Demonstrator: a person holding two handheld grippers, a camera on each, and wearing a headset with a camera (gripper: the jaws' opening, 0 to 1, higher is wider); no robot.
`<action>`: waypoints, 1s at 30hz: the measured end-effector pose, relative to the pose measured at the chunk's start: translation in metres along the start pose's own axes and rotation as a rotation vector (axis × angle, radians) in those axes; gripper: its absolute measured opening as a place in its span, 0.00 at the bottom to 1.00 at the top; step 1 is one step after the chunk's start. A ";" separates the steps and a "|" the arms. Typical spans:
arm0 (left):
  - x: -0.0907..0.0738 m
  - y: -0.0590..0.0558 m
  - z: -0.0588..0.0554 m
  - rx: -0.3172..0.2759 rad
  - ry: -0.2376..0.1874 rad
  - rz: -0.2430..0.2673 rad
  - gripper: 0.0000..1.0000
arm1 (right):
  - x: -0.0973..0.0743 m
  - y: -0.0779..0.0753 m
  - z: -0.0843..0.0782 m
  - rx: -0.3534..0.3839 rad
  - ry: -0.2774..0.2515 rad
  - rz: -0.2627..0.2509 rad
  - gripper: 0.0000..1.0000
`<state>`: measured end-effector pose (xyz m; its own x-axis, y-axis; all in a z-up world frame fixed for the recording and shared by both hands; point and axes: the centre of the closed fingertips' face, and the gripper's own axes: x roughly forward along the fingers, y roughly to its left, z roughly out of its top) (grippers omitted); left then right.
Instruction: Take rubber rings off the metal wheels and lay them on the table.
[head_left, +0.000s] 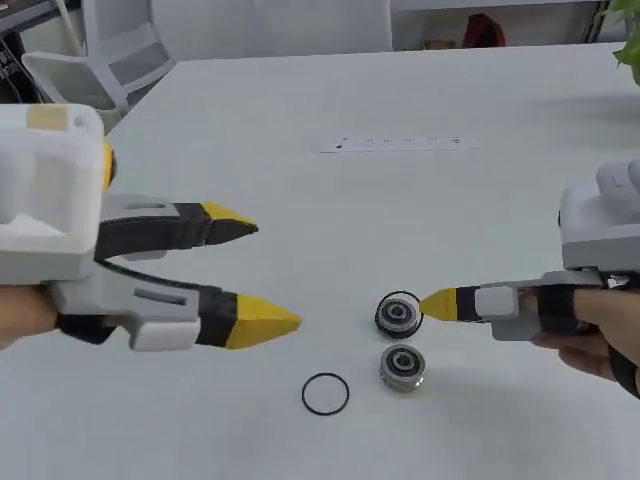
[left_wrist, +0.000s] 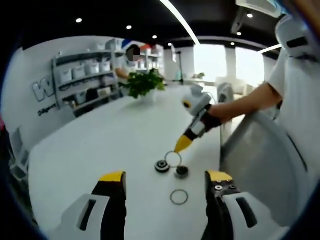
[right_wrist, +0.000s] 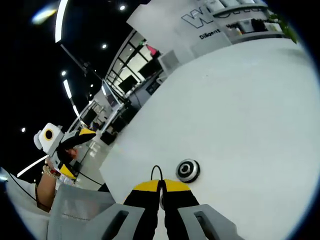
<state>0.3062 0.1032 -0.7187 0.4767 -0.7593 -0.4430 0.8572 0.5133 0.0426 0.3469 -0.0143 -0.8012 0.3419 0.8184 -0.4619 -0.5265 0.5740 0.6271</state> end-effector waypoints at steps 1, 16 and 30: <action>-0.006 0.002 -0.004 -0.008 -0.001 0.014 0.67 | 0.001 0.001 0.000 -0.001 0.002 0.004 0.00; -0.036 -0.008 -0.038 -0.082 -0.036 0.091 0.86 | 0.020 0.022 -0.030 -0.055 0.130 0.062 0.00; -0.030 -0.032 -0.076 -0.140 0.039 0.071 0.97 | 0.034 0.035 -0.061 -0.134 0.241 0.075 0.00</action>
<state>0.2494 0.1398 -0.7745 0.5251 -0.7043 -0.4777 0.7846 0.6181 -0.0489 0.2928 0.0320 -0.8337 0.1113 0.8186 -0.5635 -0.6473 0.4900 0.5839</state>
